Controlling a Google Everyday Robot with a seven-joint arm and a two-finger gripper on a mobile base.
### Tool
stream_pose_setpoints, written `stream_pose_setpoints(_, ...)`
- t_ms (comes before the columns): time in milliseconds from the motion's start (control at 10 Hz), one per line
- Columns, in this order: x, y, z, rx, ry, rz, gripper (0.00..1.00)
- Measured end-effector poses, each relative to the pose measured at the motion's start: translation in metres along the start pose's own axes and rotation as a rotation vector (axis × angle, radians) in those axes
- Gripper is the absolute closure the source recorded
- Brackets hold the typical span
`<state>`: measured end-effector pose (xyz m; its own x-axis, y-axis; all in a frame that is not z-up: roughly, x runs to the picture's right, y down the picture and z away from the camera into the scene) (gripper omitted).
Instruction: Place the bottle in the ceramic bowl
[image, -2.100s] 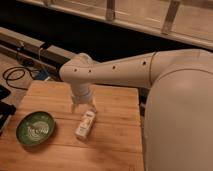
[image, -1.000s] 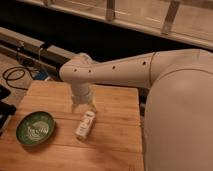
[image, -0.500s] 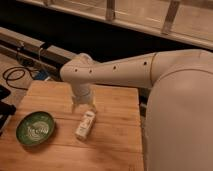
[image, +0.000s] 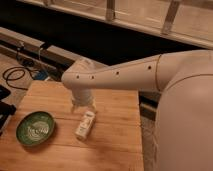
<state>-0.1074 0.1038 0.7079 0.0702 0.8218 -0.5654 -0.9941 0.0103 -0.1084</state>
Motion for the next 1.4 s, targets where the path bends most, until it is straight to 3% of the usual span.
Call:
stream_pose_setpoints(200,-0.001,0.002,0.008,-0.015,-0.011,-0.011,0.35)
stream_pose_setpoints(400,0.000,0.004,0.028,-0.003,0.000,-0.024,0.35)
stream_pose_setpoints(500,0.000,0.006,0.039,0.010,0.009,-0.027,0.35)
stream_pose_setpoints(700,-0.001,0.008,0.070,0.086,0.036,-0.045,0.35)
stream_pose_setpoints(900,-0.005,-0.001,0.090,0.120,0.059,-0.037,0.35)
stream_pose_setpoints(1400,0.000,-0.021,0.133,0.086,0.142,0.013,0.35)
